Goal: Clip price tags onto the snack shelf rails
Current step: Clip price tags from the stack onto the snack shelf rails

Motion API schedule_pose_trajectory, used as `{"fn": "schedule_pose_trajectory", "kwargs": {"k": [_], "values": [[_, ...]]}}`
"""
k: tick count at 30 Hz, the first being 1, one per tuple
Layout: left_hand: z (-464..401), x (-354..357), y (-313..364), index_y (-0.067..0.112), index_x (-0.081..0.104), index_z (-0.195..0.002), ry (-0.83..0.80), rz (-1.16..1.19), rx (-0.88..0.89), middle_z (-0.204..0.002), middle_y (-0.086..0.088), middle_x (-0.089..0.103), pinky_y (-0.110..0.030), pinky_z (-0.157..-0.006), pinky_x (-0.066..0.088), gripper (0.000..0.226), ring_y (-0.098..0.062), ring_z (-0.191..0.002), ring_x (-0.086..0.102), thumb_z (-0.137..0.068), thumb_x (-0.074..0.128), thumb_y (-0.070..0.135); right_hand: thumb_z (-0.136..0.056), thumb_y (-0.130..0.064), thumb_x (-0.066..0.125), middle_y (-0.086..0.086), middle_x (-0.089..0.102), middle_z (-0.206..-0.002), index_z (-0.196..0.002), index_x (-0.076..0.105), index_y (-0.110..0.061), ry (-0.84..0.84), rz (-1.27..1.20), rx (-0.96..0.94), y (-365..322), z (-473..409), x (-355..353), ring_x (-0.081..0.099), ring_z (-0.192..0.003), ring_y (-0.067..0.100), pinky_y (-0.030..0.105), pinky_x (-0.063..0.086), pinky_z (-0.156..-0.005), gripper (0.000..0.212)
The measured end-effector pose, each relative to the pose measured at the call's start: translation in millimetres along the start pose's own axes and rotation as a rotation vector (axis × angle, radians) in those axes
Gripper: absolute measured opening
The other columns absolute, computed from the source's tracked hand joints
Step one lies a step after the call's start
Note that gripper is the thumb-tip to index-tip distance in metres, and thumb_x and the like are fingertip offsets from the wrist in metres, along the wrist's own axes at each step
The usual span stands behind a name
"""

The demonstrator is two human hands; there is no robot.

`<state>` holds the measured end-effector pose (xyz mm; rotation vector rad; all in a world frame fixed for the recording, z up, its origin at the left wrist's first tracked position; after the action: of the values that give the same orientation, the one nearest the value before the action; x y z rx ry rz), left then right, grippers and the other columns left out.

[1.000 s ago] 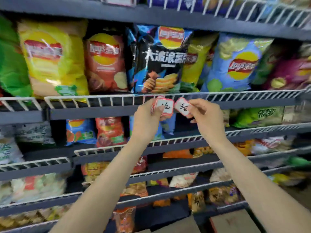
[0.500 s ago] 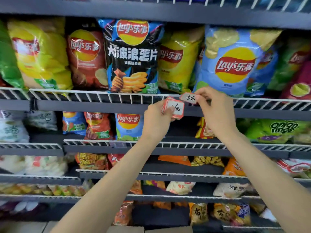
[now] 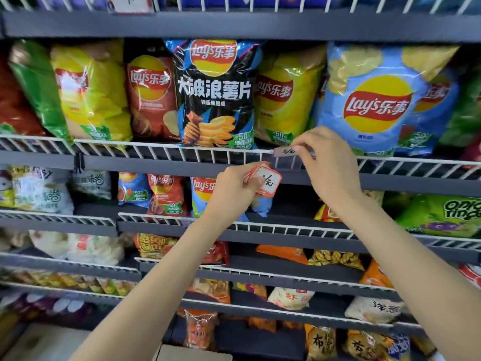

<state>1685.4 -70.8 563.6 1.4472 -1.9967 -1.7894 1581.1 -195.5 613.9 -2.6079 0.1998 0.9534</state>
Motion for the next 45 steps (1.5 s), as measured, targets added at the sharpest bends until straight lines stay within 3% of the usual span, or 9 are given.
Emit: {"fn": "schedule_pose_trajectory", "kwargs": {"k": [3,6,10,13,19,24,35,40,45], "values": [[-1.1,-3.5,5.0,0.017,0.062,-0.122,0.003,-0.043,0.016,-0.091,-0.005,0.073,-0.03,-0.084,0.055,0.03,-0.022,-0.084,0.071,-0.093,0.053,0.011,-0.085,-0.009,0.064,0.009,0.058,-0.096,-0.096,0.07,-0.008,-0.002,0.162,-0.108,-3.5,4.1,5.5,0.053,-0.094,0.028,0.035,0.047,-0.062,0.013],[-2.1,-3.3,5.5,0.017,0.062,-0.122,-0.009,-0.034,0.021,-0.089,-0.003,0.072,-0.034,-0.091,0.052,0.03,-0.019,-0.092,0.068,-0.093,0.053,0.012,-0.071,0.003,0.074,0.008,0.061,-0.084,-0.096,0.07,-0.008,0.017,0.292,-0.172,-1.7,9.1,10.9,0.056,-0.083,0.029,0.029,0.042,-0.053,0.027],[-2.5,-0.7,1.2,0.019,0.061,-0.123,-0.02,-0.005,0.015,-0.086,-0.007,0.074,-0.039,-0.085,0.055,0.032,-0.025,-0.081,0.071,-0.094,0.051,0.011,-0.063,0.006,0.076,0.007,0.061,-0.068,-0.092,0.063,-0.009,0.086,0.441,-0.244,-3.9,15.3,10.9,0.054,-0.068,0.028,0.026,0.029,-0.053,0.035],[-3.8,-1.3,1.0,0.019,0.062,-0.122,-0.027,-0.017,0.027,-0.086,-0.009,0.074,-0.04,-0.084,0.055,0.031,-0.026,-0.08,0.071,-0.094,0.051,0.01,-0.057,0.008,0.076,0.009,0.063,-0.072,-0.091,0.064,-0.007,0.092,0.468,-0.294,-3.9,16.9,10.8,0.055,-0.07,0.029,0.028,0.036,-0.054,0.039],[-4.7,-4.5,5.1,0.018,0.063,-0.121,-0.03,-0.059,0.032,-0.092,-0.011,0.073,-0.03,-0.084,0.053,0.03,-0.025,-0.087,0.069,-0.094,0.052,0.011,-0.063,0.006,0.073,0.01,0.063,-0.081,-0.09,0.066,-0.006,0.098,0.503,-0.3,-3.0,20.8,15.4,0.057,-0.078,0.03,0.032,0.043,-0.057,0.03],[-4.9,-4.4,4.1,0.02,0.064,-0.117,-0.055,-0.038,0.033,-0.087,-0.014,0.073,-0.038,-0.084,0.055,0.028,-0.026,-0.082,0.071,-0.094,0.051,0.011,-0.069,-0.001,0.074,0.007,0.062,-0.082,-0.087,0.066,-0.008,0.124,0.538,-0.305,-4.3,21.2,17.9,0.056,-0.078,0.027,0.03,0.042,-0.055,0.021],[-10.0,-1.2,-2.4,0.019,0.065,-0.115,-0.049,0.031,0.012,-0.091,-0.006,0.073,-0.042,-0.078,0.058,0.026,-0.027,-0.078,0.071,-0.093,0.053,0.013,-0.076,-0.011,0.073,0.005,0.058,-0.09,-0.105,0.066,-0.016,0.06,0.444,-0.273,-1.9,24.3,18.3,0.054,-0.081,0.024,0.031,0.044,-0.053,0.031],[-10.2,-1.0,-2.3,0.018,0.067,-0.11,-0.049,0.036,0.009,-0.09,-0.009,0.073,-0.044,-0.08,0.057,0.022,-0.027,-0.08,0.071,-0.093,0.054,0.013,-0.076,-0.014,0.074,0.004,0.057,-0.087,-0.098,0.067,-0.017,0.035,0.494,-0.28,-1.7,20.8,15.6,0.053,-0.079,0.023,0.029,0.038,-0.053,0.023],[-8.6,-0.5,0.1,0.015,0.062,-0.119,-0.055,0.067,-0.021,-0.093,-0.011,0.073,-0.042,-0.075,0.059,0.028,-0.029,-0.078,0.072,-0.093,0.053,0.011,-0.075,-0.01,0.074,0.005,0.057,-0.087,-0.091,0.068,-0.012,0.021,0.491,-0.269,-0.9,17.9,13.7,0.053,-0.079,0.024,0.031,0.041,-0.055,0.017]]}}
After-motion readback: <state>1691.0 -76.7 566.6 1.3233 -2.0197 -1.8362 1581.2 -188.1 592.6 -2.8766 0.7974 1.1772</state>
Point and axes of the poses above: each hand's wrist, its own z-axis away from the middle knuckle, its own x-axis out of the palm, y = z × x, the point moved 4 cm from there along -z, towards the middle knuckle
